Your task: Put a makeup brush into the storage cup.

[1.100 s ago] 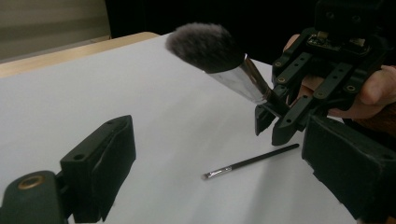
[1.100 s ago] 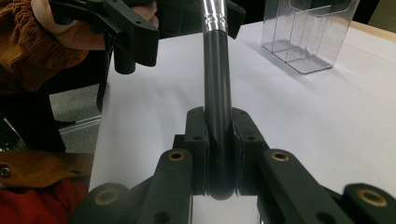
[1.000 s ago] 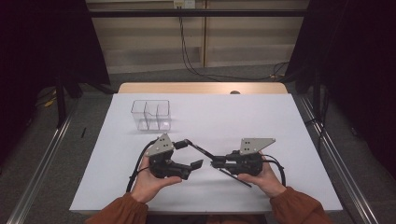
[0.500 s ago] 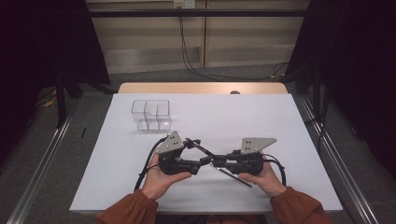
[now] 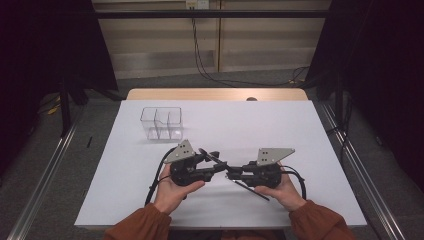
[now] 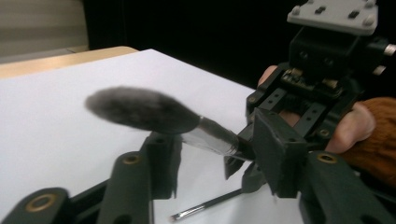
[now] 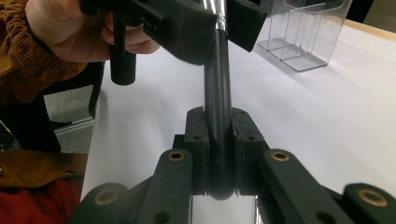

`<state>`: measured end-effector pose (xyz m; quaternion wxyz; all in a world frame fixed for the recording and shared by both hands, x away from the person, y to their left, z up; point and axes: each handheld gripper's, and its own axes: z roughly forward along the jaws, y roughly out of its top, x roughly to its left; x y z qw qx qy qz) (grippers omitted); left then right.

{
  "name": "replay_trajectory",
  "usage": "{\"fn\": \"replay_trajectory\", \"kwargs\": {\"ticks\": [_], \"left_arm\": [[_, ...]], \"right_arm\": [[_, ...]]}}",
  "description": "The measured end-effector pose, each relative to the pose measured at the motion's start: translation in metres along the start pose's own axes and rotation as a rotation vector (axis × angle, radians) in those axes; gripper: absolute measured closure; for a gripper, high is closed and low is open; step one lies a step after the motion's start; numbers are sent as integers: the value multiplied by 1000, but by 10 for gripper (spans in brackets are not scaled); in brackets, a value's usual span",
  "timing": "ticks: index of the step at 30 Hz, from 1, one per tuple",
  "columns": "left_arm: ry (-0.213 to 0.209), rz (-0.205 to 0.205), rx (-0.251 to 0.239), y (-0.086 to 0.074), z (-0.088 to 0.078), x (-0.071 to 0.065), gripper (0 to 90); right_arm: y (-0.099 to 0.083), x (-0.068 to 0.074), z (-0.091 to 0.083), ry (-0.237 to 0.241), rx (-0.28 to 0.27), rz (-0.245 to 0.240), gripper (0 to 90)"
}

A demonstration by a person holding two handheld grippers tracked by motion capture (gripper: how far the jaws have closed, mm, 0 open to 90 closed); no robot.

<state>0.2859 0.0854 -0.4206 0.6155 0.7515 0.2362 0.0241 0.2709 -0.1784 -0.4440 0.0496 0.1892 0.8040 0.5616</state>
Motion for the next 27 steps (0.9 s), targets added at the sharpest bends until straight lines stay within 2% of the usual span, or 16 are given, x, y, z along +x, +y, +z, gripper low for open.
{"fn": "replay_trajectory", "kwargs": {"ticks": [10,12,13,17,22,27], "left_arm": [[-49,-54,-4,3,-3,2,651],[-58,-64,1,3,-4,3,677],[-64,-82,1,4,-4,2,693],[-71,-99,19,5,-4,3,714],[-73,-94,31,7,-3,1,732],[-69,-61,36,8,-3,-3,759]], "right_arm": [[-1,1,1,3,16,-11,794],[-2,1,3,9,21,-13,794],[-2,2,4,11,23,-14,793],[-3,2,6,16,28,-14,792],[-5,2,7,11,27,0,783],[-4,1,4,-18,24,2,753]]}}
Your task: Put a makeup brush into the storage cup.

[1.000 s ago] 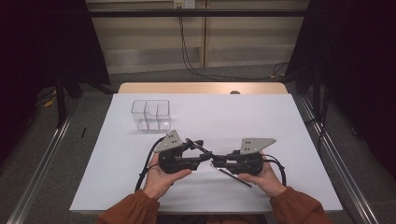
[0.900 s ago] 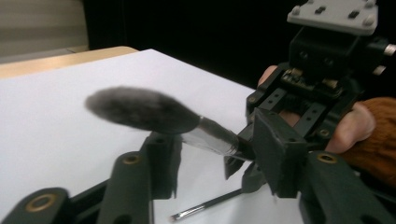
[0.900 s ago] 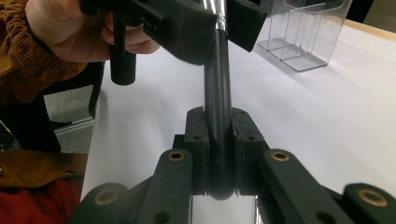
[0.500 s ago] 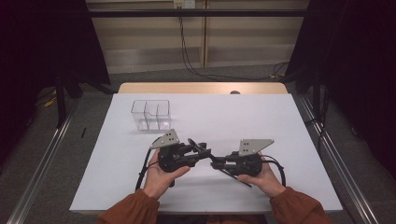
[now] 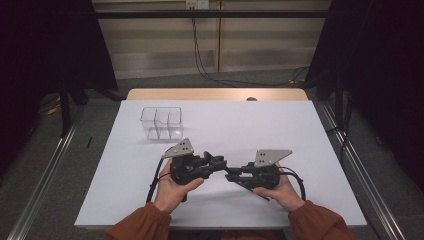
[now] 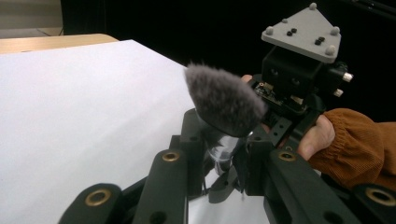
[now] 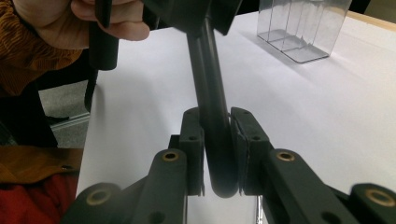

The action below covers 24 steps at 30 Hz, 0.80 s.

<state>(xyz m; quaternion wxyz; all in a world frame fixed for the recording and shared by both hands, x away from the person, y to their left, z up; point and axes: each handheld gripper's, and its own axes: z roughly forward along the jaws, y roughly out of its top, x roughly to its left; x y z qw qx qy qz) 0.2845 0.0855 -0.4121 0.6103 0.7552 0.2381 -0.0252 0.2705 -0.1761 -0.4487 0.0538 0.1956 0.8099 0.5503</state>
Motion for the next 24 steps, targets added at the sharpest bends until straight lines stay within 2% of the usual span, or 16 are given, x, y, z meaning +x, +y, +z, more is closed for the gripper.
{"fn": "replay_trajectory", "kwargs": {"ticks": [5,15,18,21,24], "left_arm": [[5,27,3,0,0,-2,763],[13,26,6,0,-1,-1,765],[17,32,5,1,-2,0,766],[21,36,6,1,-2,1,766],[30,39,11,2,-4,2,766]], "right_arm": [[0,1,1,-1,1,-2,729],[1,0,-1,-14,-6,22,640],[1,0,-1,-15,-11,32,572],[2,0,-1,-17,-12,35,550],[2,0,-2,-17,-13,42,466]]}}
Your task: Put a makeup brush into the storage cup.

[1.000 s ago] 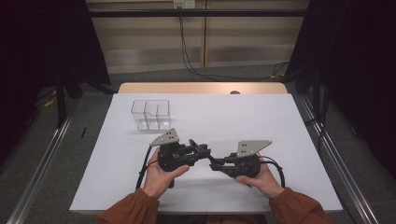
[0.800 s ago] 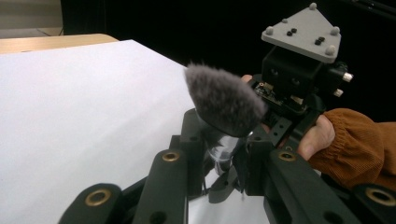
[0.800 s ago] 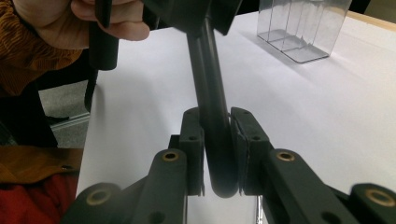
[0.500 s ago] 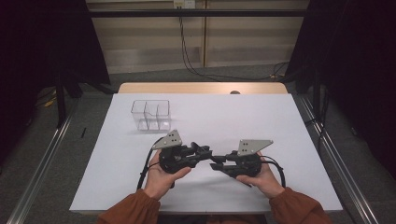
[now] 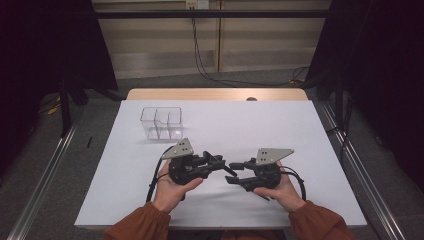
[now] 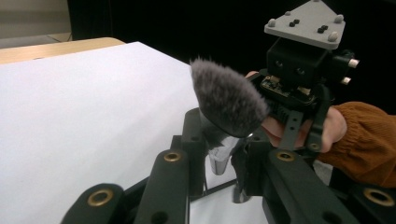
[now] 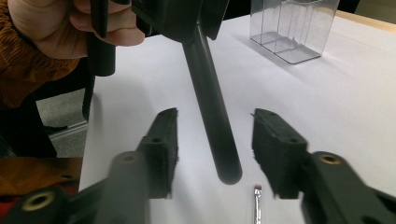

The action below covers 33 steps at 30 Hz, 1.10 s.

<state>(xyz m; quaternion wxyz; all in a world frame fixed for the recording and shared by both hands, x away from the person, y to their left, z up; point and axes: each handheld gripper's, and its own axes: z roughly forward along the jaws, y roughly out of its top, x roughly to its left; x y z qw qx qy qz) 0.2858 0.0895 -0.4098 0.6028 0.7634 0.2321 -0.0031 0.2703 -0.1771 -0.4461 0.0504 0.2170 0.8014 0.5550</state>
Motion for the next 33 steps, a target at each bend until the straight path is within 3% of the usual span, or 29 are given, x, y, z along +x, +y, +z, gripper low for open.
{"fn": "replay_trajectory", "kwargs": {"ticks": [8,11,13,17,22,27,33], "left_arm": [[14,-7,-8,3,-6,2,766],[15,-7,-8,3,-7,3,767],[17,-3,-6,4,-8,3,766],[24,-8,2,4,-11,5,767],[35,-14,-2,4,-14,6,767],[45,-8,0,5,-21,9,767],[65,-18,16,8,-34,12,768]], "right_arm": [[0,-2,-4,-44,4,26,227],[0,-3,-7,-50,-4,32,194],[1,-4,-10,-54,-15,42,111],[1,-4,-12,-100,-39,52,4],[0,-4,-15,-159,-59,41,2],[0,-6,-18,-180,-64,67,2],[-4,-4,-24,-228,-83,49,8]]}}
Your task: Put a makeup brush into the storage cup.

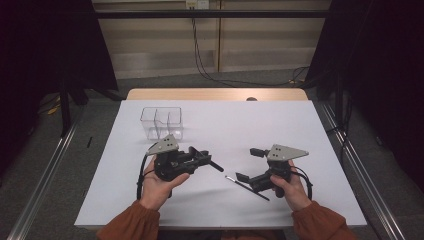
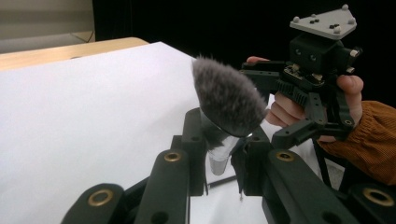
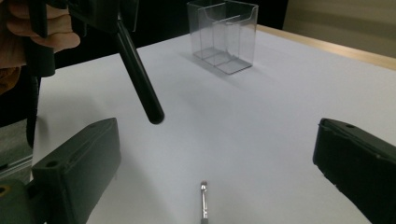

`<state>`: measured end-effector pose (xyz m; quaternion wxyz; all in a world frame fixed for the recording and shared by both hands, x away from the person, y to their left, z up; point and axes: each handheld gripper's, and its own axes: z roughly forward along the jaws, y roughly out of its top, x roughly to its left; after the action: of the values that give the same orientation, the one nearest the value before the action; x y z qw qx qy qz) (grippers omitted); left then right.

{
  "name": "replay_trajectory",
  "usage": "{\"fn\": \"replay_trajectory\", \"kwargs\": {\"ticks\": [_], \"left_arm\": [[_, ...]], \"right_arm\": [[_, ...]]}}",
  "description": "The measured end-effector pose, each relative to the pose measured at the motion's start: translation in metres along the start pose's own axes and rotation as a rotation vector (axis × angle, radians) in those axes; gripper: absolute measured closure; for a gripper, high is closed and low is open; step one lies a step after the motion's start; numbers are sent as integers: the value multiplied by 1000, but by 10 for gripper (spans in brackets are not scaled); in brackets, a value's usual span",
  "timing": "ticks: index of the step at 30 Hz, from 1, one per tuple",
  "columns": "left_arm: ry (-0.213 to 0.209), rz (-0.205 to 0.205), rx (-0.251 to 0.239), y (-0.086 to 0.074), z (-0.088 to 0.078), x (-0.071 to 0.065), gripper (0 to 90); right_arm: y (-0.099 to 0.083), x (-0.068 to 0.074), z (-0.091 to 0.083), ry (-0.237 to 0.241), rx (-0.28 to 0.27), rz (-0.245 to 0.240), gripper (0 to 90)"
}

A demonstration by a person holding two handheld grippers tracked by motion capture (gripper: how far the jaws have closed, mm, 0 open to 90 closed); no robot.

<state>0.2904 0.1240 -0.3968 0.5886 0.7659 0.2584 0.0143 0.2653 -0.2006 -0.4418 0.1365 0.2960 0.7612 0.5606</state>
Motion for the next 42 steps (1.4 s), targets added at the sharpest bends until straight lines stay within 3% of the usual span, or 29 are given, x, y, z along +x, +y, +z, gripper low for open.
{"fn": "replay_trajectory", "kwargs": {"ticks": [3,13,22,24,26,29,42], "left_arm": [[7,-19,12,2,-5,3,768],[51,-1,44,6,-23,8,768],[78,-2,30,7,-37,14,769],[89,-3,32,7,-41,16,769],[92,-2,32,7,-45,18,769],[100,-10,30,7,-50,21,769],[147,-27,46,7,-66,35,769]], "right_arm": [[-4,-1,-4,-25,-9,9,9],[-7,-3,-16,-77,-43,28,16],[-11,-7,-28,-146,-28,28,18],[-13,-8,-32,-147,-46,50,20],[-14,-8,-36,-178,-47,24,20],[-18,-9,-42,-191,-73,53,23],[-29,-12,-69,-250,-95,60,19]]}}
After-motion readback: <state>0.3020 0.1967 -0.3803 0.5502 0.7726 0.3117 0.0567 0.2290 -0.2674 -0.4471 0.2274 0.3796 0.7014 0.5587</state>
